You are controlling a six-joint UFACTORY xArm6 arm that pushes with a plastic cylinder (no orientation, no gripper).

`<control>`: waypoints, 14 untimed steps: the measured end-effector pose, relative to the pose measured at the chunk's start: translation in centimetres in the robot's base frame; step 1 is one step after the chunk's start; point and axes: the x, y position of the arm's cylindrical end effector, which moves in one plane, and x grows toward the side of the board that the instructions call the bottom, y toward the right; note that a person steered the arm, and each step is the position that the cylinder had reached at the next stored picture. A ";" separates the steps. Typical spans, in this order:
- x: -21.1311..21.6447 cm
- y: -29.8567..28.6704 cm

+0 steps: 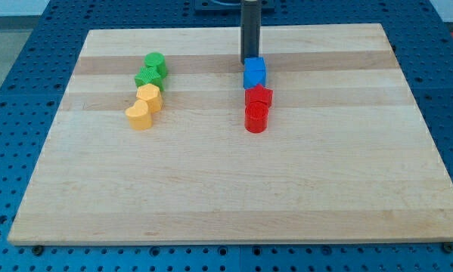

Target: Move blue triangle towards top left

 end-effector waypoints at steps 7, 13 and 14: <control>4.0 5.0; 0.6 -12.9; -1.0 -14.6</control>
